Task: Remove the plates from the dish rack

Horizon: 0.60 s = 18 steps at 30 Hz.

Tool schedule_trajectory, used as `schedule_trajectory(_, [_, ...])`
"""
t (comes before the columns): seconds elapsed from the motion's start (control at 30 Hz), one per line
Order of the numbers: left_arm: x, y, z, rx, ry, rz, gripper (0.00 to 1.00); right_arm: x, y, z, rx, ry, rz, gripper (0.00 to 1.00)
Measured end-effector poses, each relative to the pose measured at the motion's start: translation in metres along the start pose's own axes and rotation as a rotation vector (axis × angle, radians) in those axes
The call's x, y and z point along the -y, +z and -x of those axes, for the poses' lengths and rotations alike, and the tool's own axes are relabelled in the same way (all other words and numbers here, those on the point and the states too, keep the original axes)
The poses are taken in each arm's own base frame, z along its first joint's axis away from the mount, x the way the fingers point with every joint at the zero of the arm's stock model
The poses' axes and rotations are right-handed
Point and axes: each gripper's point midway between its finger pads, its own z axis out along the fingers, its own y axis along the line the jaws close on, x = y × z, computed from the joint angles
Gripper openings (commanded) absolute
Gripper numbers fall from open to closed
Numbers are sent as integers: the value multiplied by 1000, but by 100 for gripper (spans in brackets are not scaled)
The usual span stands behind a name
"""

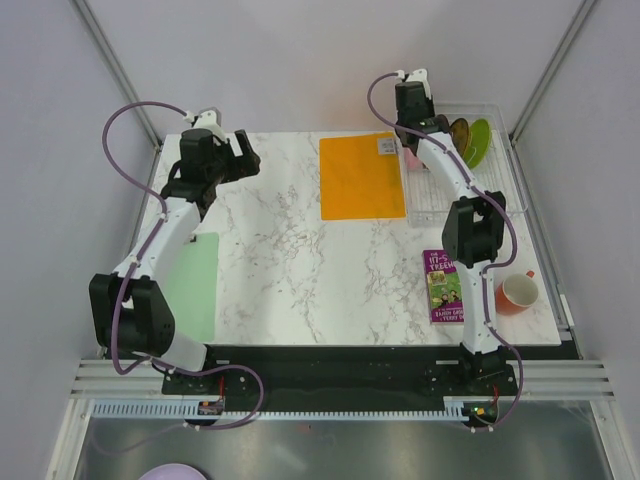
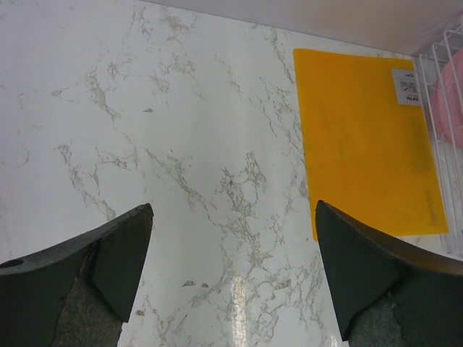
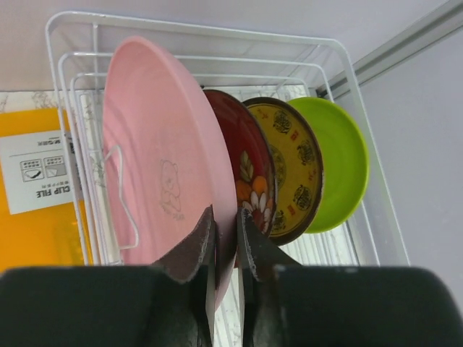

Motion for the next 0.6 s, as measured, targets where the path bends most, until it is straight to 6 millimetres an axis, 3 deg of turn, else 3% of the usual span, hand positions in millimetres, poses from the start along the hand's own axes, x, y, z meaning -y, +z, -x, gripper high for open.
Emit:
schedule_trajectory(0.03, [0, 0, 0, -1, 0, 1, 100, 1, -1, 1, 3, -5, -12, 8])
schedule_trajectory(0.2, [0, 0, 1, 4, 0, 3, 99, 5, -10, 12, 35, -74, -96, 8])
schedule_trajectory(0.4, [-3, 1, -5, -7, 0, 12, 99, 10, -45, 42, 111, -177, -293, 5])
schedule_trajectory(0.6, [-6, 1, -9, -13, 0, 21, 99, 21, -78, 57, 137, -196, -414, 2])
